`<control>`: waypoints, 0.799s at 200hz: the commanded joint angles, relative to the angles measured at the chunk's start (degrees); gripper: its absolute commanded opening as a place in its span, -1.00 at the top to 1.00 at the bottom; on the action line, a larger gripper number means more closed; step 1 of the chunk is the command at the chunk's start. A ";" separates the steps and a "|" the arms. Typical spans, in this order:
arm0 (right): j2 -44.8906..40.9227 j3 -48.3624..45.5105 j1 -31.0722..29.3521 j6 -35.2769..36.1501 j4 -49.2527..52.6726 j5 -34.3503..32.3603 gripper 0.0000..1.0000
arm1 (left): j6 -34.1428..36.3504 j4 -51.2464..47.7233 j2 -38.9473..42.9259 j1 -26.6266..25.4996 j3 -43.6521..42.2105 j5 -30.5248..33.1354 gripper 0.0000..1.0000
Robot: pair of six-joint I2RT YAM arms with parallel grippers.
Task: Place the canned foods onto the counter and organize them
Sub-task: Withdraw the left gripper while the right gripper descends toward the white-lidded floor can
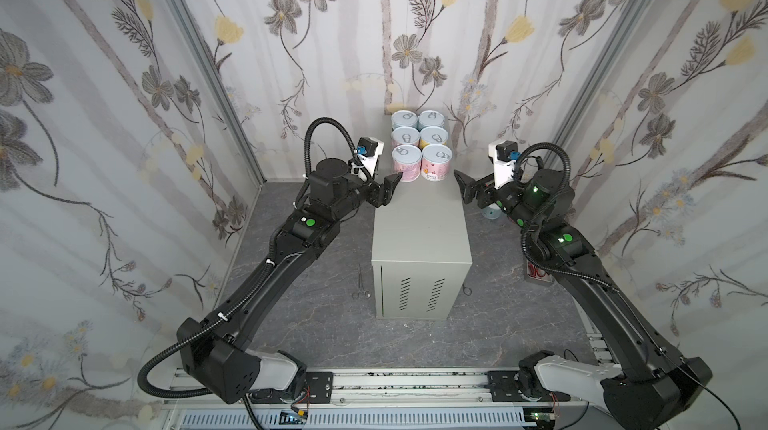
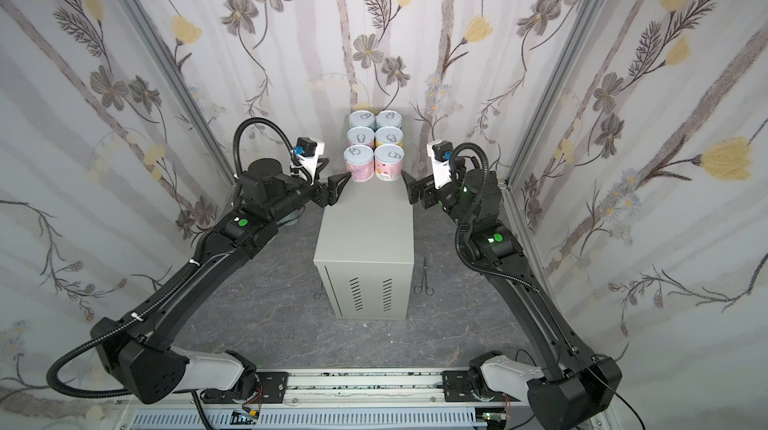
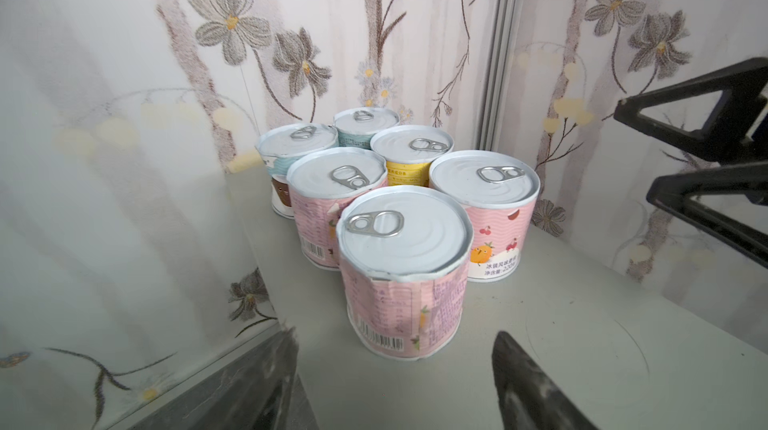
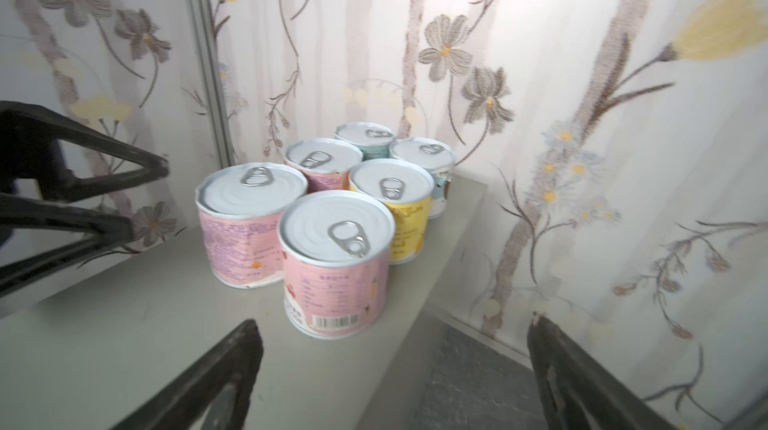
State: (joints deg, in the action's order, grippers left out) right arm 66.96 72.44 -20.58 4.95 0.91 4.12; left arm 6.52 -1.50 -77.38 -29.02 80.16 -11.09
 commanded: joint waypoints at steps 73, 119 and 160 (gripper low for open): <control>5.49 -2.90 9.99 -15.40 15.02 -9.75 -1.00 | -2.29 4.84 5.05 6.13 -4.63 4.76 -1.00; 18.08 1.37 14.90 -20.01 18.33 -6.34 -1.00 | -2.17 4.30 6.70 7.04 -5.63 5.84 -1.00; 29.89 6.92 17.66 -22.01 18.79 -1.22 -0.99 | -1.74 3.20 6.37 7.81 -7.30 6.39 -1.00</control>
State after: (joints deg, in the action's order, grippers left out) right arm 91.90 76.60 -3.64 -14.74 19.11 -0.32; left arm 4.49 1.15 -70.89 -21.54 72.93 -5.58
